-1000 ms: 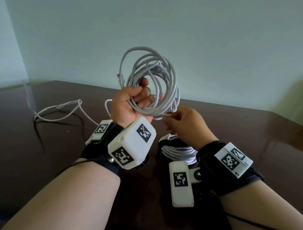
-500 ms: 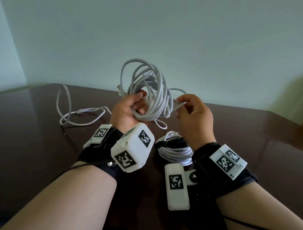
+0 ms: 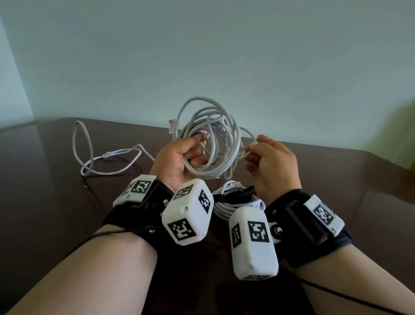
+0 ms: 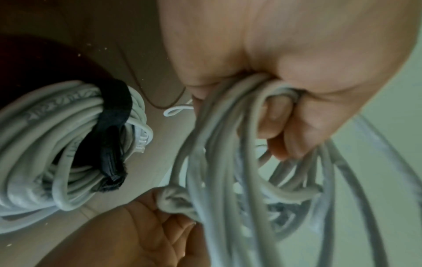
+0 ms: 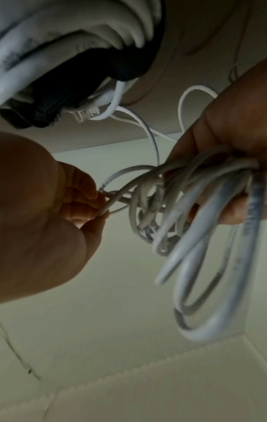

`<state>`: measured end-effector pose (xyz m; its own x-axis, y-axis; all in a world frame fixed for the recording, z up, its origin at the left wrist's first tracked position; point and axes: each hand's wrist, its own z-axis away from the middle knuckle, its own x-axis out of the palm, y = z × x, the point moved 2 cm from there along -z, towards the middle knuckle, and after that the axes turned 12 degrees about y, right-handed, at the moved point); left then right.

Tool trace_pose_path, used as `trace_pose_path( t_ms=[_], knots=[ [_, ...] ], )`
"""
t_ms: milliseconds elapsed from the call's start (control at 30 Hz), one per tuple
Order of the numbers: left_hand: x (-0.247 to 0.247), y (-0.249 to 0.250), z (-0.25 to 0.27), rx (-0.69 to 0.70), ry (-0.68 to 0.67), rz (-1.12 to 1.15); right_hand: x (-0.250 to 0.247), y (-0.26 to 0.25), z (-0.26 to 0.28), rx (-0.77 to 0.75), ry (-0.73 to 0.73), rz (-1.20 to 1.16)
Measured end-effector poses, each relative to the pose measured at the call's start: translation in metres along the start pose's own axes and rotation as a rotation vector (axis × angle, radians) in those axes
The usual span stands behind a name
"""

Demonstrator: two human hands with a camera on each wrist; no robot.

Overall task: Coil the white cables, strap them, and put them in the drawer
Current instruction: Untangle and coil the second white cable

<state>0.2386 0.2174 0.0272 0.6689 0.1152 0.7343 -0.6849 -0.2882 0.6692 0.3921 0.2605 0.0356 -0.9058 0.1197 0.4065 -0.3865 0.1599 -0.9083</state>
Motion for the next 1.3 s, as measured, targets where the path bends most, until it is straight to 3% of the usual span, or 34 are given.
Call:
trace_pose_path(
  t_ms=[100,333,500,667,900,1100,1300],
  knots=[
    [-0.001,0.003,0.000,-0.005,-0.040,-0.021,0.000,-0.001,-0.002,0.062,-0.024,-0.017],
    [-0.012,-0.010,-0.005,-0.051,0.246,-0.306,0.000,0.009,-0.008,0.079,-0.140,-0.049],
    [-0.014,-0.008,-0.007,0.047,0.350,-0.392,0.000,0.010,-0.010,0.018,-0.173,0.148],
    [-0.015,-0.008,-0.006,0.147,0.330,-0.386,-0.006,0.010,-0.015,0.156,-0.184,0.260],
    [-0.019,-0.006,-0.014,0.139,0.221,-0.063,-0.007,0.005,-0.019,0.178,-0.214,0.065],
    [-0.028,-0.005,-0.017,0.147,0.189,-0.217,-0.009,0.006,-0.019,0.174,-0.198,0.100],
    [-0.024,-0.002,-0.016,0.138,0.075,-0.207,-0.010,0.003,-0.020,0.140,-0.268,0.125]
  ],
)
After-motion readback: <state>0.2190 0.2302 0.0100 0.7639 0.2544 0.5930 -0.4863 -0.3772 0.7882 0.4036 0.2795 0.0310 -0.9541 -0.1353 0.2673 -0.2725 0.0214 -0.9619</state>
